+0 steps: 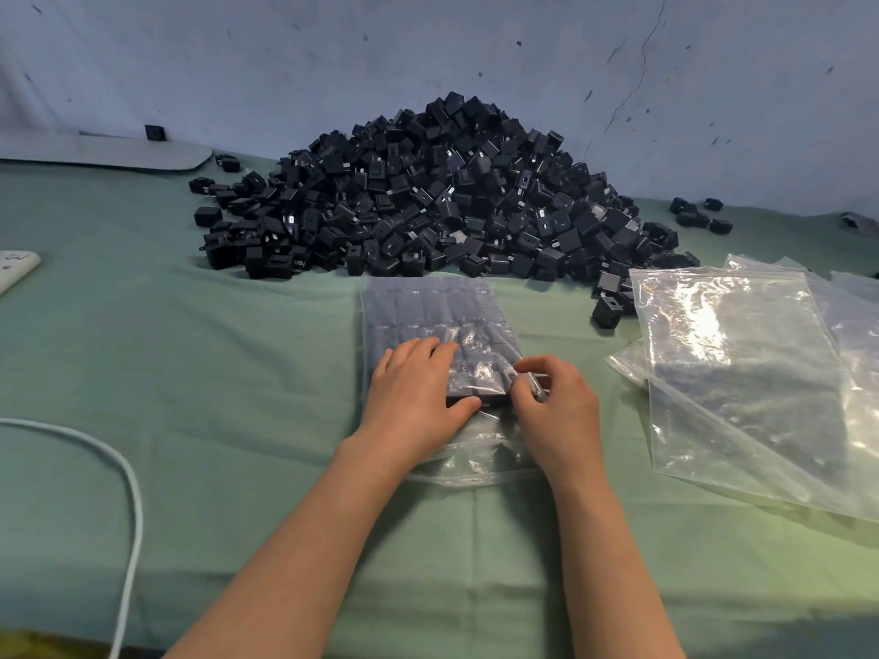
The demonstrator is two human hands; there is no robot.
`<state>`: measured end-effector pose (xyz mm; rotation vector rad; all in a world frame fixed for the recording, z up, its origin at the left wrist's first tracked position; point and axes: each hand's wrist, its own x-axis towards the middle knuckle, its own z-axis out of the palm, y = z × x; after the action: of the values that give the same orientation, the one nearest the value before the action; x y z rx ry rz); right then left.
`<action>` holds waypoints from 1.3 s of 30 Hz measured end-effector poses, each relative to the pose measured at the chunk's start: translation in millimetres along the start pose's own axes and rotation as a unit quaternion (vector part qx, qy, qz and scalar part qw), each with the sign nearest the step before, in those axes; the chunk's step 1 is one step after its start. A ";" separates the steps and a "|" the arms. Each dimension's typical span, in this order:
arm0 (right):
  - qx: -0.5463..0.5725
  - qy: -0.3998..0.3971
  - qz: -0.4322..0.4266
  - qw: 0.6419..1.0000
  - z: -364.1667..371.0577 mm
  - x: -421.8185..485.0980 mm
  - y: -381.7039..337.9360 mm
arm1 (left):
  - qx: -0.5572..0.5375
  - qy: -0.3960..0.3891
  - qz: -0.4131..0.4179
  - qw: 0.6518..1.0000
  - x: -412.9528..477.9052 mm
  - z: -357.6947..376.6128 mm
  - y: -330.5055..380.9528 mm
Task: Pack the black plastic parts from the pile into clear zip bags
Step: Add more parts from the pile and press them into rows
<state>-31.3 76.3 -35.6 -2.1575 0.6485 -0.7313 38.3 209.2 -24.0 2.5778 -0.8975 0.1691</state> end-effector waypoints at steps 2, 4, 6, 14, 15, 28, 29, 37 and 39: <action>-0.001 -0.003 -0.003 1.000 0.6 -0.1 0.6 | 0.004 0.002 0.000 1.000 -0.2 0.0 0.3; -0.003 -0.004 -0.007 1.000 0.8 -0.1 0.7 | 0.007 0.007 0.002 1.000 -0.5 -0.1 0.6; -0.001 -0.004 -0.010 1.000 0.5 -0.3 0.9 | 0.007 0.012 0.003 1.000 -0.5 0.0 0.7; 0.005 -0.003 -0.001 1.000 -2.2 -0.7 -0.2 | -0.033 0.012 0.016 0.999 -0.7 -2.3 -4.1; 0.009 0.000 0.003 1.000 -3.2 -0.4 -0.5 | -0.055 0.009 0.019 0.998 -0.4 -4.9 -6.0; -0.072 -0.051 0.002 0.996 -4.0 -7.7 -6.6 | -0.398 0.034 -0.225 0.889 -15.7 -14.4 -25.4; -0.081 -0.056 -0.002 0.995 -4.2 -8.2 -7.1 | -0.417 0.033 -0.226 0.880 -15.6 -13.5 -25.2; -0.101 -0.118 -0.021 0.988 -10.3 -8.0 -5.6 | -0.316 -0.042 -0.151 0.936 -24.7 -15.9 -40.8; -0.103 -0.113 -0.017 0.988 -10.2 -7.4 -5.1 | -0.305 -0.050 -0.136 0.941 -24.6 -17.4 -44.7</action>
<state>-42.3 79.0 -28.1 -2.4016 0.5878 -0.4423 46.9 262.2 -29.1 2.0980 -0.5054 -0.2810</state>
